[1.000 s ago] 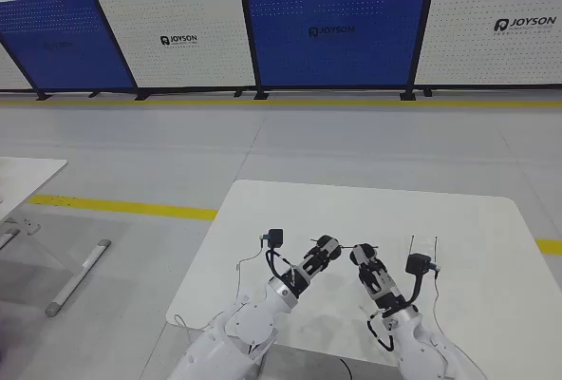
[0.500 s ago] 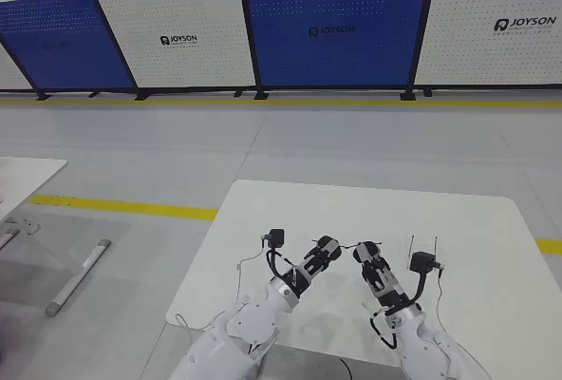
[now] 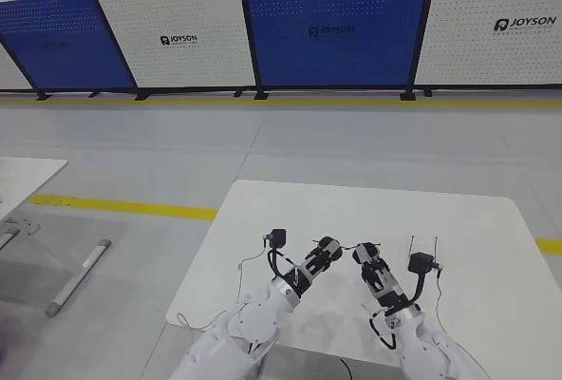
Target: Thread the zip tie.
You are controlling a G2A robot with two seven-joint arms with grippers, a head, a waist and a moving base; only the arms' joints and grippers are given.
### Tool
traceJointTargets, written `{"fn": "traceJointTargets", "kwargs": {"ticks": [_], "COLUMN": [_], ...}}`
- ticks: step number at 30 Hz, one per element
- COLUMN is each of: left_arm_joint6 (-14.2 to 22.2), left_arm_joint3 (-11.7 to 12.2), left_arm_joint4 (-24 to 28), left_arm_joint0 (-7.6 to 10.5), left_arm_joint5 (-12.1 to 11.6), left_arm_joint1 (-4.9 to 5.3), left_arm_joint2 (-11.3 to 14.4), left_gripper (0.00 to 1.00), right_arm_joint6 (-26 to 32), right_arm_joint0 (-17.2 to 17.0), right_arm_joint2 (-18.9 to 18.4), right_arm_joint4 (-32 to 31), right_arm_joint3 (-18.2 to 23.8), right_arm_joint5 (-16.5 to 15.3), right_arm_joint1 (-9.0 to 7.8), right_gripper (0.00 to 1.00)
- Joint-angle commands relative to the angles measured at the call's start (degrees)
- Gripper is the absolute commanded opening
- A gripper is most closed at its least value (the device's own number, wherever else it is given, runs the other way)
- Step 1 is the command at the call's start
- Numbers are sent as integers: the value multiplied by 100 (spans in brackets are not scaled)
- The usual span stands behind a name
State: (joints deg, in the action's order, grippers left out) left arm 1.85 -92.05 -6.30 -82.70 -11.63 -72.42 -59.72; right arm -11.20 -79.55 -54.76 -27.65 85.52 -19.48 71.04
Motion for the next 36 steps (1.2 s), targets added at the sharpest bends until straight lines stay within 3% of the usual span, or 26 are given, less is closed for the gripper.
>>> {"fn": "traceJointTargets", "kwargs": {"ticks": [1, 4, 6, 12, 20, 32, 36], "left_arm_joint6": [21, 34, 32, 51, 117, 144, 156], "left_arm_joint3": [13, 28, 30, 33, 22, 32, 41], "left_arm_joint4": [1, -11, -35, -56, -87, -116, -125], "left_arm_joint0": [11, 24, 31, 35, 39, 81, 93], "left_arm_joint5": [32, 72, 93, 117, 169, 220, 233], "left_arm_joint1": [-1, -3, -4, -5, -5, -17, -19], "left_arm_joint2": [2, 5, 6, 7, 23, 64, 72], "left_gripper": [1, 6, 0, 3, 27, 21, 15], "right_arm_joint6": [-28, -78, -92, -114, -139, -122, -112], "right_arm_joint0": [3, 6, 11, 24, 32, 25, 30], "right_arm_joint2": [-6, -15, -20, -44, -69, -102, -109], "right_arm_joint4": [-20, -48, -55, -104, -177, -301, -334], "right_arm_joint3": [-19, -50, -65, -113, -149, -162, -174], "right_arm_joint5": [0, 0, 0, 0, 21, 23, 35], "right_arm_joint1": [6, 20, 30, 64, 117, 188, 211], "right_gripper": [0, 0, 0, 0, 0, 0, 0]}}
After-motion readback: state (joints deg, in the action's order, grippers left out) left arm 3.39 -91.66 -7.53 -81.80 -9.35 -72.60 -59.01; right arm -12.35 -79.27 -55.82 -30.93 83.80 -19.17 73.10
